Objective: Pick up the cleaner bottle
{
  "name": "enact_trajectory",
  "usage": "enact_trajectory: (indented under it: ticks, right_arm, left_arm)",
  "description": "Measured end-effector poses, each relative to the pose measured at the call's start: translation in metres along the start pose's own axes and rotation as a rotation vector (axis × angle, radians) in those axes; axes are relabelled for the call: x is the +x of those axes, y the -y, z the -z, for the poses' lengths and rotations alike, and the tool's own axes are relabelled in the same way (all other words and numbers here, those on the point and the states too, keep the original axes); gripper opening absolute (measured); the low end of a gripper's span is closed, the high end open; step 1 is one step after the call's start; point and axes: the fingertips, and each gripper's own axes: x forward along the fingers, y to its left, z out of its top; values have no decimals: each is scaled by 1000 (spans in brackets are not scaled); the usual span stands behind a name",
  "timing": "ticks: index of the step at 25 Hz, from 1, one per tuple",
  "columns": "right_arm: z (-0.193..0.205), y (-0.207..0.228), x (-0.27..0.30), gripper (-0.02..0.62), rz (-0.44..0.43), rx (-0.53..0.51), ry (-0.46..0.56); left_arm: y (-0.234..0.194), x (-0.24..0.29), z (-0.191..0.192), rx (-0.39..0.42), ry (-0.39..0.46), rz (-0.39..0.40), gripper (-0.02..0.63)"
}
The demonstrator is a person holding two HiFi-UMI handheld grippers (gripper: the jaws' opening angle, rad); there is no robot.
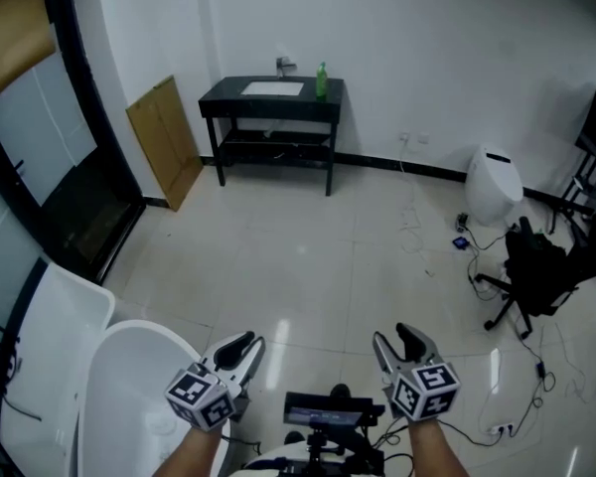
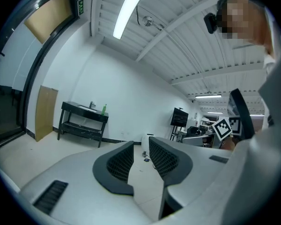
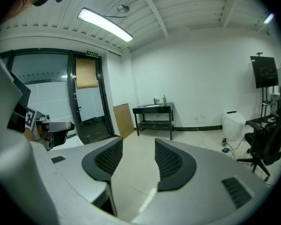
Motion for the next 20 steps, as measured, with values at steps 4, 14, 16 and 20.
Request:
enact_trajectory:
  ticks: [4, 14, 16, 20]
  right_arm:
    - [-19, 26, 41, 210, -41, -2, 7]
    - [-68, 116, 114, 210, -111, -16, 1]
    - [-73, 130, 122, 210, -116, -13, 2]
    - [-82, 156, 134, 210, -117, -1, 7]
  left_arm:
    - [-19, 36, -12, 13, 1, -44, 96]
    - [-29, 150, -43, 1, -10, -109, 96]
    - [-28, 168, -42, -3, -17, -106, 96]
    - [-27, 199, -44, 3, -31, -108, 96]
